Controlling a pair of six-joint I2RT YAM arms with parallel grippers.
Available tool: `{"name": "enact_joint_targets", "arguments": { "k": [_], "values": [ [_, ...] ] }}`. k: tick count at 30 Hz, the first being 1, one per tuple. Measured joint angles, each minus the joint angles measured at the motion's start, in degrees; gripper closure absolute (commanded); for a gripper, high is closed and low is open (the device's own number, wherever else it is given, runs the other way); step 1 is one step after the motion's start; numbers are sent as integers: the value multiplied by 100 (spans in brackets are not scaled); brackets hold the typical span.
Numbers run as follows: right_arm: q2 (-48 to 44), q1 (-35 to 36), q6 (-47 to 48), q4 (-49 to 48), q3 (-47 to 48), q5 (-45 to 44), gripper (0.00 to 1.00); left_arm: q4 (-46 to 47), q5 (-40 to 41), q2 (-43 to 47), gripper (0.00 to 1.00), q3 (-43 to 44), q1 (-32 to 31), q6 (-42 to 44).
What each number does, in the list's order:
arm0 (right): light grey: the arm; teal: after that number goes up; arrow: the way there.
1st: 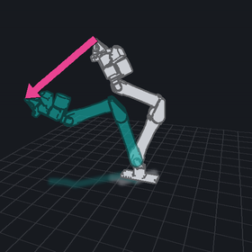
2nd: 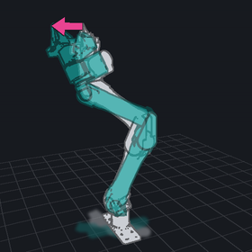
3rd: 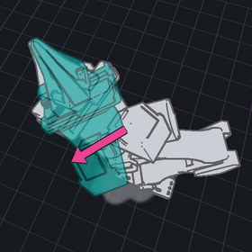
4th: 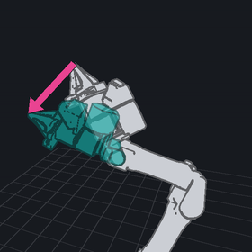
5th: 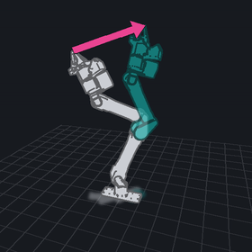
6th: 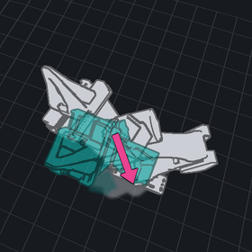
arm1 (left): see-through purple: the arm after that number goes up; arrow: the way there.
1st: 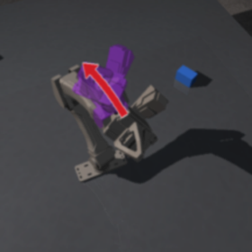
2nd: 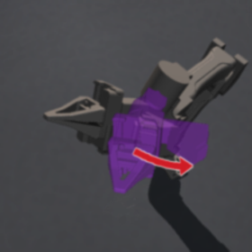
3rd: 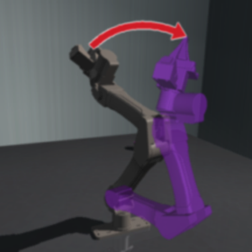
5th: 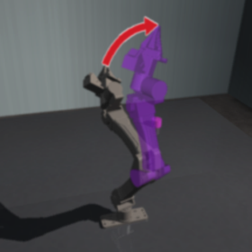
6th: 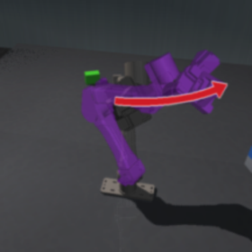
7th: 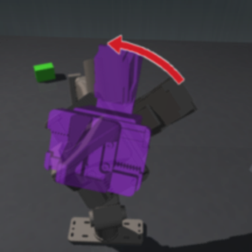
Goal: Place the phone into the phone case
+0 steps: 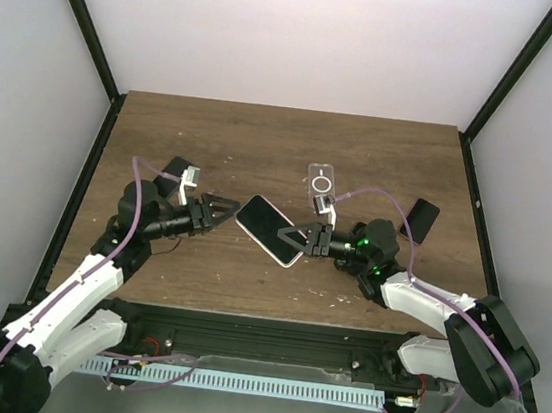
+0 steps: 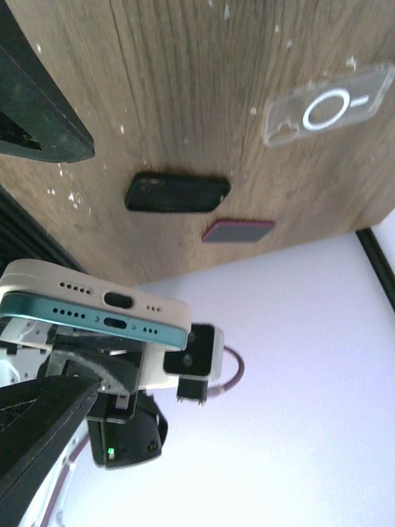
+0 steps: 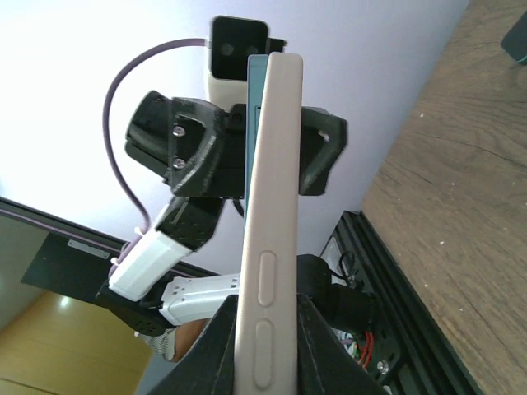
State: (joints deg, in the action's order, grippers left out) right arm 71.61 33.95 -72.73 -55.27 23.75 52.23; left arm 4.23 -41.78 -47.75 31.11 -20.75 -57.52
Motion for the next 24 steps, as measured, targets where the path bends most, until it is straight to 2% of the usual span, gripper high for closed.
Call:
{"name": "enact_joint_targets", "arguments": {
  "k": [3, 8, 10, 17, 20, 22, 23, 24],
  "values": [
    [0, 2, -144, -214, 0, 11, 89, 605, -243, -92, 32, -236, -2, -310],
    [0, 7, -243, -339, 0, 7, 89, 968, -468, -223, 39, -315, -2, -564],
    [4, 24, -286, -361, 0, 9, 88, 1088, -514, -223, 46, -315, -2, -643],
    [216, 144, -415, -546, 13, 7, 87, 1565, -643, -275, 80, -330, -2, -870],
    [238, 153, -509, -638, 15, -9, 86, 1657, -660, -304, 89, -374, 11, -890],
    [260, 151, -573, -682, 15, -39, 87, 1711, -673, -299, 88, -391, 26, -828],
    [269, 149, -608, -699, 15, -55, 88, 1714, -671, -299, 83, -400, 33, -809],
    [275, 151, -647, -710, 15, -61, 88, 1714, -669, -299, 74, -407, 39, -802]
  ]
}}
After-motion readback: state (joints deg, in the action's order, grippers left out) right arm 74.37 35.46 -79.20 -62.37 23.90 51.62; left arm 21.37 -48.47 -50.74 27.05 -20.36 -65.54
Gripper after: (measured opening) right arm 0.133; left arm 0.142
